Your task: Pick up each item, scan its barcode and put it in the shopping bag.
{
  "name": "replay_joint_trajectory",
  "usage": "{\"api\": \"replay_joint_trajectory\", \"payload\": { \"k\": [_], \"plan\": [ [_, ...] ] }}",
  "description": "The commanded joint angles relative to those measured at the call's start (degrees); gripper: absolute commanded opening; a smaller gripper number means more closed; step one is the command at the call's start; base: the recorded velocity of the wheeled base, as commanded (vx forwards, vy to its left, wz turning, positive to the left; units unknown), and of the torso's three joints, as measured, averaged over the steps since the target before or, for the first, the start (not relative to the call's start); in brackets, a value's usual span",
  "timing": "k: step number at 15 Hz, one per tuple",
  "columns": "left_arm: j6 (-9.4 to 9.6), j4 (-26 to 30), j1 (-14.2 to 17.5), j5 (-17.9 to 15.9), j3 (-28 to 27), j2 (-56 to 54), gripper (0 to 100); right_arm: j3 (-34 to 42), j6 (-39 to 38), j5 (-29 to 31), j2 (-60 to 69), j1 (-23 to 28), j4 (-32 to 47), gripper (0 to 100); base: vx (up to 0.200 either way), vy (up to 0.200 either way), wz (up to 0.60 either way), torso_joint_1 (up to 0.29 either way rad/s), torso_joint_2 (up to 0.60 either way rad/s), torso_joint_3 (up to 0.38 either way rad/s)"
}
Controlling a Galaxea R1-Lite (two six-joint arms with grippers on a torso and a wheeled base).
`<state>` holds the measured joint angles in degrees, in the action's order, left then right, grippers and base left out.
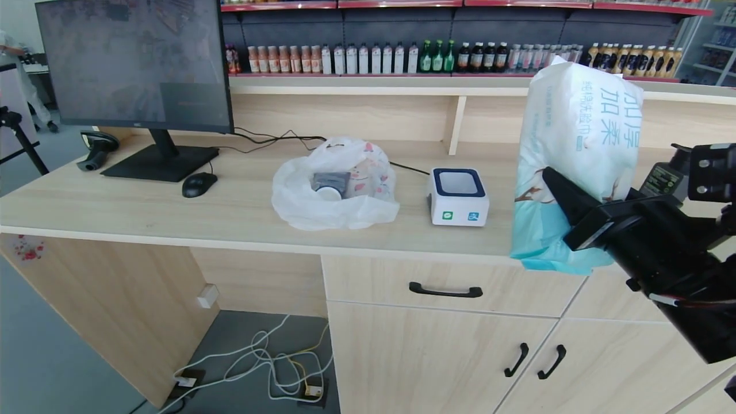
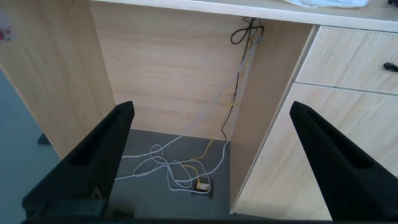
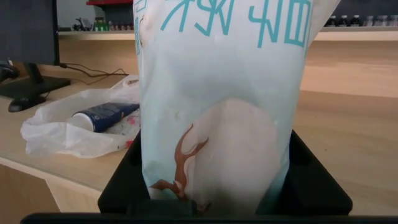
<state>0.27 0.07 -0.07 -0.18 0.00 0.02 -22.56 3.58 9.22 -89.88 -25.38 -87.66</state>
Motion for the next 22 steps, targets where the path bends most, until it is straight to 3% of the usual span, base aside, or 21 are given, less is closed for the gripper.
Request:
{"api": "replay_joint_trajectory", "payload": {
  "k": [1, 8, 13, 15, 19, 22],
  "plan": [
    [0.0, 0.0, 0.0, 0.0, 0.0, 0.0, 100, 0.0, 0.0, 0.0, 0.1, 0.0, -0.1, 0, 0.0, 0.2, 0.0, -0.002, 0.0, -0.002],
    [0.08, 0.0, 0.0, 0.0, 0.0, 0.0, 100, 0.1, 0.0, -0.2, 0.1, -0.1, 0.0, 0, 0.0, 0.2, 0.0, 0.002, 0.0, 0.002],
    [0.08, 0.0, 0.0, 0.0, 0.0, 0.0, 100, 0.6, -0.1, 0.0, -1.3, 0.0, -0.1, 0, 0.0, 0.0, 0.0, 0.0, 0.0, 0.0],
    [0.17, 0.0, 0.0, 0.0, 0.0, 0.0, 100, 0.6, -0.1, 0.3, -2.1, 0.5, -0.1, 0, 0.2, 0.0, 0.0, 0.002, 0.0, 0.005],
    [0.17, 0.0, 0.0, 0.0, 0.0, 0.0, 100, 1.1, -0.3, 0.3, -2.6, 4.6, 0.0, 0, 0.2, 0.0, 0.0, 0.004, 0.0, 0.002],
    [0.26, 0.0, 0.0, 0.0, 0.0, 0.0, 100, 2.3, -0.6, 0.2, -2.9, 9.1, -0.1, 0, 0.0, 0.0, 0.0, 0.0, 0.0, 0.0]
  ]
}}
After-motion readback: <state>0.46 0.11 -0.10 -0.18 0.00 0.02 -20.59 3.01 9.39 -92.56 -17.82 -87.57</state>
